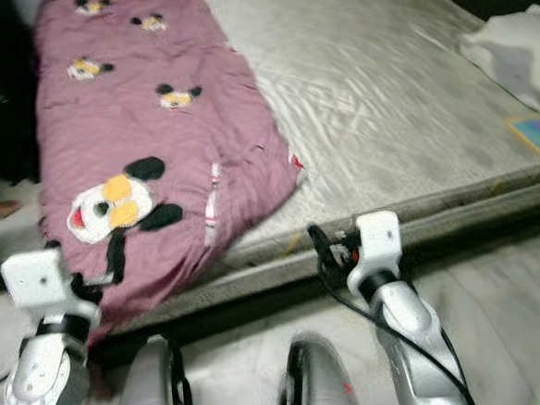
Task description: Clean up the room
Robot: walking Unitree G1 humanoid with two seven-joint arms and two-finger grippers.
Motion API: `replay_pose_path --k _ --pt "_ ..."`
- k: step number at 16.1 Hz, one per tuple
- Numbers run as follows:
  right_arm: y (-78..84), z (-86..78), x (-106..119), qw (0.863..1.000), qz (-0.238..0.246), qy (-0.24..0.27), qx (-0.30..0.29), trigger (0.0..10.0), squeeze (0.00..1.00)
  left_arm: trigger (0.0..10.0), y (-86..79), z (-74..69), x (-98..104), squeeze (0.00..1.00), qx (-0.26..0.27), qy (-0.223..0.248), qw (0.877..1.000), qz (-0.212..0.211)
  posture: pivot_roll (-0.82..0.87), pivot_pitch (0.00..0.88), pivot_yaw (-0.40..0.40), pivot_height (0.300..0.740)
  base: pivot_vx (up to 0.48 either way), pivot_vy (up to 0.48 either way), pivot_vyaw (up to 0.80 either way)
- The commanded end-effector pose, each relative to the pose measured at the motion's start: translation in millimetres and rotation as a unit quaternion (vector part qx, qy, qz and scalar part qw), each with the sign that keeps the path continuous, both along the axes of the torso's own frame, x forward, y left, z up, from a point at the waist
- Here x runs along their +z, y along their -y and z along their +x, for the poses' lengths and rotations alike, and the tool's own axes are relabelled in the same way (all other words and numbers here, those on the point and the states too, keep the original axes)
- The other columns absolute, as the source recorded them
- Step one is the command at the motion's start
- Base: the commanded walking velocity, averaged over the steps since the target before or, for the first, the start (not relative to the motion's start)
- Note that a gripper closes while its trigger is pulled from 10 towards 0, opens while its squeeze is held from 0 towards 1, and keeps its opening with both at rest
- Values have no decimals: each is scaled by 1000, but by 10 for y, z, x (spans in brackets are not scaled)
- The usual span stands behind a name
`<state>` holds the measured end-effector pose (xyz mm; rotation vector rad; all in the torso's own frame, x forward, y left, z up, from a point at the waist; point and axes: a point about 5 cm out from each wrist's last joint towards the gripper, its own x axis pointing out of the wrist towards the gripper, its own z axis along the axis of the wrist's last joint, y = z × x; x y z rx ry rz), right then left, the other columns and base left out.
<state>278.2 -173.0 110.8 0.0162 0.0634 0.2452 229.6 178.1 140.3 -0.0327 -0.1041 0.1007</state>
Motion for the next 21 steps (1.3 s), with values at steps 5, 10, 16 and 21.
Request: replay_pose_path --k 5,10,16,21 --pt "-18 28 -14 1000 -3 -1 8 10000 0 10000 6 -40 -87 0 -6 -15 1000 -9 -29 178 -63 610 257 0 0" --pt "-52 45 11 1000 -13 10 20 10000 0 10000 26 -33 -81 0 -12 -12 1000 -12 -29 177 -63 610 407 0 285" --pt "-47 75 -1 1000 -11 8 17 10000 0 10000 36 -9 -74 0 -16 -8 1000 -13 -30 181 -64 610 452 0 201" --pt "-57 87 -9 1000 -9 7 16 10000 0 10000 44 5 -102 0 -5 -21 1000 -17 -28 186 -62 610 216 0 0"
